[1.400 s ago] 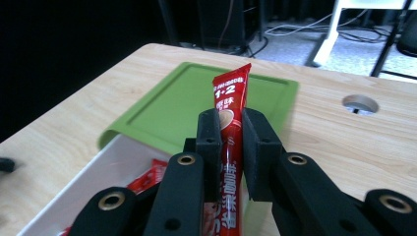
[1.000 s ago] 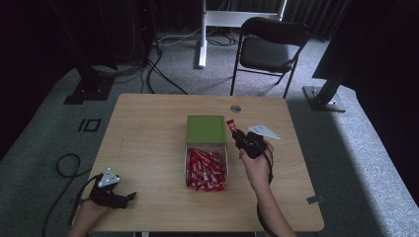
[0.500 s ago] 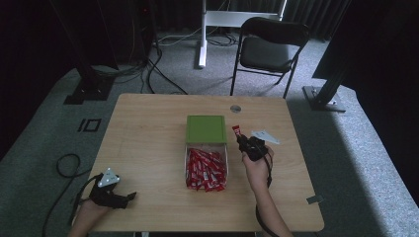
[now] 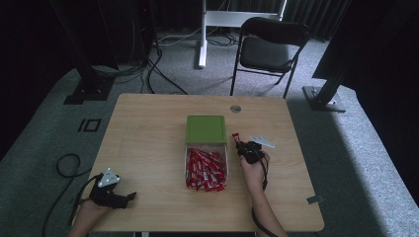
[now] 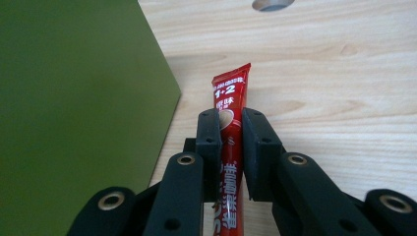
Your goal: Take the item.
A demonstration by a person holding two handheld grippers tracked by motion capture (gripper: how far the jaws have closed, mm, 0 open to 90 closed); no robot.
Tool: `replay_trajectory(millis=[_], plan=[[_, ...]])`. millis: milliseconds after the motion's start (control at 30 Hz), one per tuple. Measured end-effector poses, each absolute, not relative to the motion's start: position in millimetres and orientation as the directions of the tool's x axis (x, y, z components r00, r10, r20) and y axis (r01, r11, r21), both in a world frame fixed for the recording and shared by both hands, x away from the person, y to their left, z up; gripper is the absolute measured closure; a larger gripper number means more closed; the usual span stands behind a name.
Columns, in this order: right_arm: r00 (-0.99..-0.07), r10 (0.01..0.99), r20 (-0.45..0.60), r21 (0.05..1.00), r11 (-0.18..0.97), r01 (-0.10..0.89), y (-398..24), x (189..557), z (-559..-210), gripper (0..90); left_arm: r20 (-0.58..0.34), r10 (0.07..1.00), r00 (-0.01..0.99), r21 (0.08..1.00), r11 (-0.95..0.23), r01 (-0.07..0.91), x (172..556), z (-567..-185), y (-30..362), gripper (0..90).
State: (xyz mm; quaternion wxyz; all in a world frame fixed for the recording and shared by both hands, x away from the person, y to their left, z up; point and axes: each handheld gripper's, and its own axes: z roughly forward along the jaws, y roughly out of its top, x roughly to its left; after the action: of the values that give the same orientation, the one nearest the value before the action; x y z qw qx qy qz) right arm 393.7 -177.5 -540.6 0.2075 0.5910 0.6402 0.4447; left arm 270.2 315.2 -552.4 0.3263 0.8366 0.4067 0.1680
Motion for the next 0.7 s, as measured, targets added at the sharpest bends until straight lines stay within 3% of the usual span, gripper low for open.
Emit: replay_trajectory(millis=[500, 567, 700], plan=[[-0.221, 0.940, 0.260, 0.780, -0.069, 0.622, -163.1, 398.3, -554.1, 78.6, 0.016, 0.790, 0.613, 0.683, -0.456, 0.571, 270.2, -552.4, 315.2, 0.8], [-0.219, 0.937, 0.274, 0.778, -0.081, 0.624, -162.1, 398.8, -554.0, 71.4, 0.016, 0.790, 0.613, 0.683, -0.456, 0.571, 270.1, -552.4, 315.2, 0.8], [-0.226, 0.939, 0.261, 0.789, -0.072, 0.611, -163.7, 398.0, -551.6, 67.6, 0.016, 0.790, 0.613, 0.683, -0.456, 0.571, 270.1, -552.4, 315.2, 0.8]])
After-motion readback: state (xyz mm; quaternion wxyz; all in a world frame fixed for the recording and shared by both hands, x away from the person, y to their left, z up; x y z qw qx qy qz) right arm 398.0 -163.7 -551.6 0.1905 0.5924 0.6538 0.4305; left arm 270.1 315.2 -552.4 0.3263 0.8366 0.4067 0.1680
